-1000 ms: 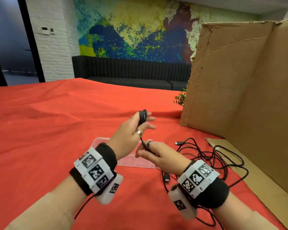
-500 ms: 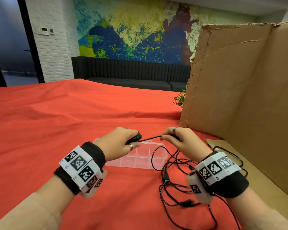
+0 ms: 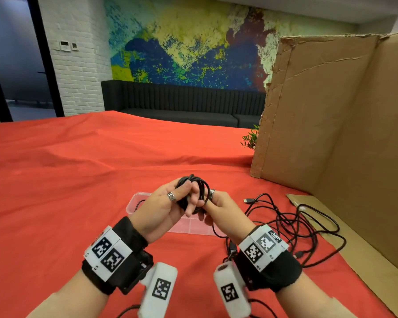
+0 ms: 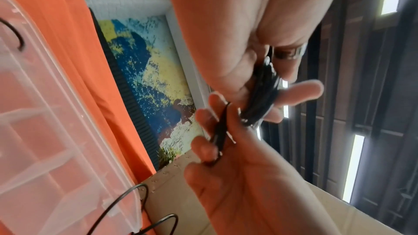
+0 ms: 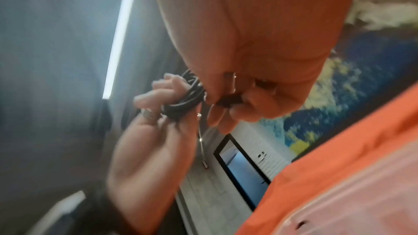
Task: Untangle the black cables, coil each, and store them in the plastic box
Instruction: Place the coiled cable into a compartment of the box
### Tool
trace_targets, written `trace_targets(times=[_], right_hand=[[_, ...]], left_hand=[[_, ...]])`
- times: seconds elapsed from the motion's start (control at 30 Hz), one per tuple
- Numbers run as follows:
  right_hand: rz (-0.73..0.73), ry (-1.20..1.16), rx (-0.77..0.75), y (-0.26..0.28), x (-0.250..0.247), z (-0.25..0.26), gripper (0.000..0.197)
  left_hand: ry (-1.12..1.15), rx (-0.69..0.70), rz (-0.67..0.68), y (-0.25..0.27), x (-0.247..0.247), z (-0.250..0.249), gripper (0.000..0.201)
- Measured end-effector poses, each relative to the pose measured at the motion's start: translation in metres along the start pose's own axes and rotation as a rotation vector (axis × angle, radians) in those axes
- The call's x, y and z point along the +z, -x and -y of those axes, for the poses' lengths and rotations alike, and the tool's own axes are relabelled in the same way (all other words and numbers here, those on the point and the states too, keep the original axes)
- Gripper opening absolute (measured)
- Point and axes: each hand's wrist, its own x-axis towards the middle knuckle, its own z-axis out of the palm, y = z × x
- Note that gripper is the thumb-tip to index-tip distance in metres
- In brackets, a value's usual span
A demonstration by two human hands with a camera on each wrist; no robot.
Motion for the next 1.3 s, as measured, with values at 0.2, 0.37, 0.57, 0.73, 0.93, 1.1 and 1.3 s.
trace_targets(times=[0.2, 0.37, 0.57, 0.73, 0.93, 1.1, 1.3], right_hand=[[0.075, -0.687, 0.168, 0.006, 0.012, 0.009, 0.025], [0.010, -0.475, 0.137, 0.005, 0.014, 0.006, 0.032], [-0.048, -0.295, 0.144, 0.007, 0.017, 0.003, 0.034], [-0.097, -0.019, 0.078, 0.008, 0.007, 0.010, 0.036], [-0.047, 0.283, 0.003, 0.012, 0.008, 0.003, 0.038], [0.027, 0.395, 0.035, 0.009, 0.018, -0.009, 0.038], [-0.025, -0.137, 0.146, 0.005, 0.021, -0.014, 0.041]], left_hand=[[0.039, 0.017, -0.173, 0.004, 0.005, 0.001, 0.025], [0.057, -0.026, -0.235, 0.004, 0.004, 0.001, 0.026], [-0.021, -0.139, -0.274, 0.002, 0.002, -0.002, 0.021], [-0.399, -0.234, -0.241, 0.010, -0.008, 0.000, 0.013], [-0.670, -0.172, -0.176, 0.012, -0.018, 0.003, 0.026], [-0.583, -0.249, -0.090, 0.015, -0.023, 0.013, 0.031], [-0.570, -0.079, -0.230, 0.014, -0.028, 0.026, 0.022]])
